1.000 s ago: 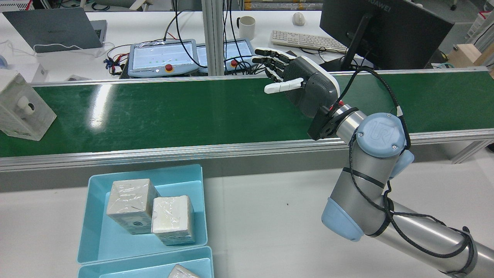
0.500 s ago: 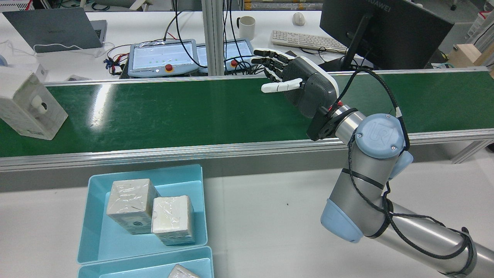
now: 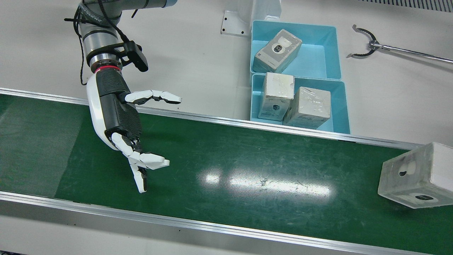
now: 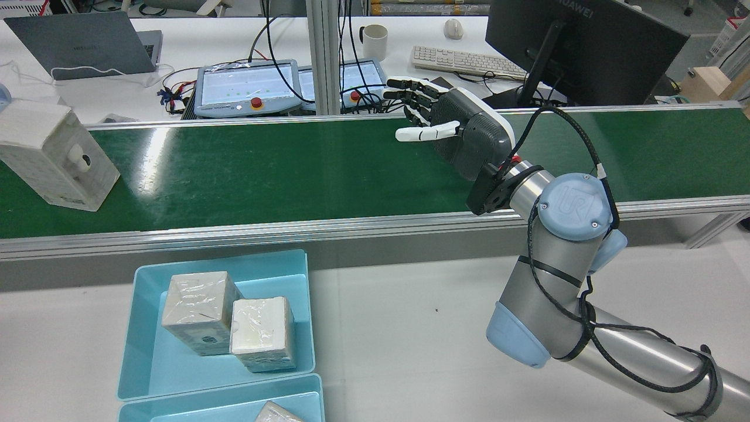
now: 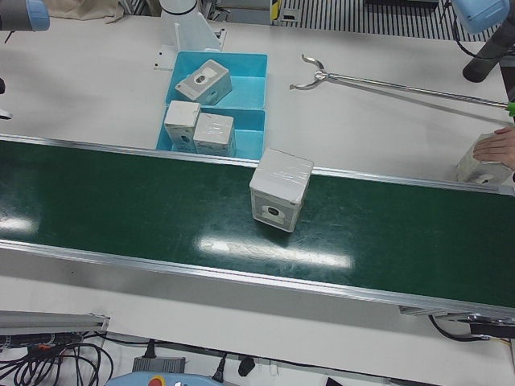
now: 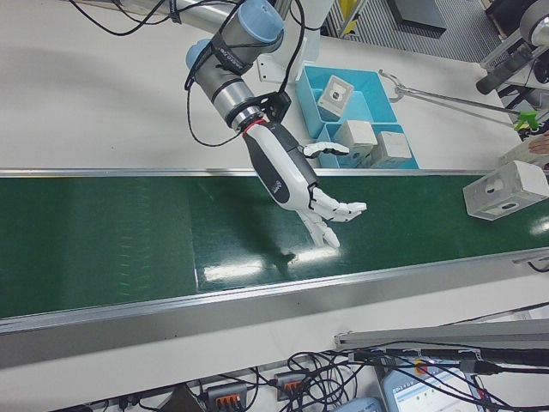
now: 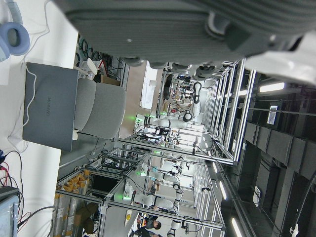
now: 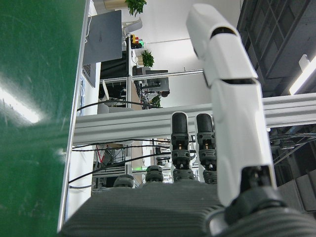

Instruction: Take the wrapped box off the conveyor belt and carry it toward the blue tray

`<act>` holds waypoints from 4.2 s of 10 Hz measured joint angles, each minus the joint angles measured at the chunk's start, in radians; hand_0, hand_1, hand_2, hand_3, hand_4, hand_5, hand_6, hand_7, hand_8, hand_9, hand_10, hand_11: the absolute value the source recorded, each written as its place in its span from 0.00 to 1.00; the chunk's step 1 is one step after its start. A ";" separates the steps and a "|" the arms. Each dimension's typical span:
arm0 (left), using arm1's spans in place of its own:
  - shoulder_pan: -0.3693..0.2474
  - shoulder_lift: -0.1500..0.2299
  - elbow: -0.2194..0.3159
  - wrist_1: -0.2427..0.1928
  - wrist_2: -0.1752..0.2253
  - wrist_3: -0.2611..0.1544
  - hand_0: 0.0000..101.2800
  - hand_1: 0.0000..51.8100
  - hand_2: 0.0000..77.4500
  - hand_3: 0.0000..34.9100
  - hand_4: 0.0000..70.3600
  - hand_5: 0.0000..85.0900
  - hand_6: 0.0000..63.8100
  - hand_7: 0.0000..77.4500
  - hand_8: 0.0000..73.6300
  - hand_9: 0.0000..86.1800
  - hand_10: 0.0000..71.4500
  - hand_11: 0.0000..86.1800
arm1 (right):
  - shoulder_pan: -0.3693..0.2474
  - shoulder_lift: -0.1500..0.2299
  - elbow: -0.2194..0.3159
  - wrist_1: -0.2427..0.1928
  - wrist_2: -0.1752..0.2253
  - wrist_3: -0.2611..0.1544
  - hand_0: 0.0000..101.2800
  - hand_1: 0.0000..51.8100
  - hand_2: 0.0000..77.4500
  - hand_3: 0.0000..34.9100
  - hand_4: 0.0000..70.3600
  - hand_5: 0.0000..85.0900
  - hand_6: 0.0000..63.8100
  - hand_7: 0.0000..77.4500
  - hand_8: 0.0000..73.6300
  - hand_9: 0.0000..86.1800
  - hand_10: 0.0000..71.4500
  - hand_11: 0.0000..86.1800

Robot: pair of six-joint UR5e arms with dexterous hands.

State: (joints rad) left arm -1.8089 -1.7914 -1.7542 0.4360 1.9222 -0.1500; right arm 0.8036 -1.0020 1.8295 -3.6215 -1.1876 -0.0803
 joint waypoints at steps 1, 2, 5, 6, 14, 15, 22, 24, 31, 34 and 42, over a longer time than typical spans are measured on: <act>0.000 0.000 0.000 0.000 0.000 0.000 0.00 0.00 0.01 0.00 0.00 0.01 0.00 0.01 0.01 0.00 0.01 0.00 | 0.018 -0.002 0.003 0.001 -0.004 -0.025 0.52 0.40 0.25 0.16 0.30 0.26 0.16 0.37 0.02 0.07 0.01 0.02; 0.000 0.000 0.000 0.000 0.000 0.000 0.00 0.00 0.01 0.00 0.00 0.01 0.00 0.01 0.01 0.00 0.01 0.00 | 0.031 -0.006 0.004 0.002 -0.006 -0.039 0.52 0.40 0.25 0.16 0.30 0.26 0.16 0.37 0.02 0.07 0.01 0.02; 0.000 0.000 0.000 0.000 0.000 0.000 0.00 0.00 0.01 0.00 0.00 0.01 0.00 0.01 0.01 0.00 0.01 0.00 | 0.038 -0.010 0.002 0.022 -0.004 -0.045 0.51 0.38 0.25 0.10 0.28 0.24 0.14 0.32 0.01 0.07 0.00 0.02; 0.000 0.000 0.000 0.000 0.000 0.000 0.00 0.00 0.01 0.00 0.00 0.01 0.00 0.01 0.01 0.00 0.00 0.00 | 0.038 -0.011 -0.004 0.058 -0.004 -0.049 0.51 0.36 0.24 0.08 0.27 0.22 0.14 0.31 0.01 0.07 0.01 0.02; 0.000 0.000 0.000 0.000 0.000 0.000 0.00 0.00 0.01 0.00 0.00 0.01 0.00 0.01 0.01 0.00 0.01 0.00 | 0.030 -0.018 -0.024 0.093 -0.004 -0.053 0.50 0.33 0.23 0.09 0.27 0.22 0.15 0.34 0.01 0.07 0.01 0.03; 0.000 0.000 0.000 0.000 0.000 0.000 0.00 0.00 0.01 0.00 0.00 0.01 0.00 0.01 0.01 0.00 0.01 0.00 | 0.029 -0.016 -0.011 0.036 -0.004 -0.053 0.50 0.33 0.23 0.09 0.27 0.22 0.15 0.34 0.01 0.07 0.01 0.03; 0.000 0.000 0.000 0.000 0.000 0.000 0.00 0.00 0.01 0.00 0.00 0.01 0.00 0.01 0.01 0.00 0.01 0.00 | -0.006 -0.022 -0.043 0.076 -0.002 -0.040 0.51 0.34 0.23 0.14 0.22 0.23 0.15 0.30 0.01 0.06 0.00 0.02; 0.000 0.000 0.000 0.000 0.000 0.000 0.00 0.00 0.01 0.00 0.00 0.01 0.00 0.01 0.01 0.00 0.01 0.00 | -0.008 -0.036 -0.065 0.155 -0.003 -0.029 0.49 0.33 0.18 0.12 0.20 0.22 0.12 0.27 0.01 0.04 0.01 0.02; 0.000 0.000 0.000 0.000 0.000 0.000 0.00 0.00 0.01 0.00 0.00 0.01 0.00 0.01 0.01 0.00 0.01 0.00 | 0.002 -0.054 -0.041 0.182 -0.002 0.001 0.49 0.31 0.16 0.12 0.21 0.20 0.11 0.29 0.01 0.04 0.00 0.02; 0.000 0.000 0.000 0.000 0.000 0.000 0.00 0.00 0.01 0.00 0.00 0.01 0.00 0.01 0.01 0.00 0.01 0.00 | 0.018 -0.054 -0.016 0.181 -0.004 0.009 0.49 0.31 0.17 0.12 0.25 0.21 0.11 0.29 0.01 0.06 0.01 0.02; 0.000 0.000 0.000 0.000 0.000 0.000 0.00 0.00 0.01 0.00 0.00 0.01 0.00 0.01 0.01 0.00 0.01 0.01 | 0.001 -0.056 -0.027 0.180 0.002 -0.001 0.52 0.44 0.30 0.04 0.29 0.23 0.15 0.34 0.01 0.08 0.01 0.04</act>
State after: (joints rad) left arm -1.8090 -1.7914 -1.7541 0.4360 1.9223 -0.1500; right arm 0.8048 -1.0585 1.8029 -3.4412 -1.1860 -0.0815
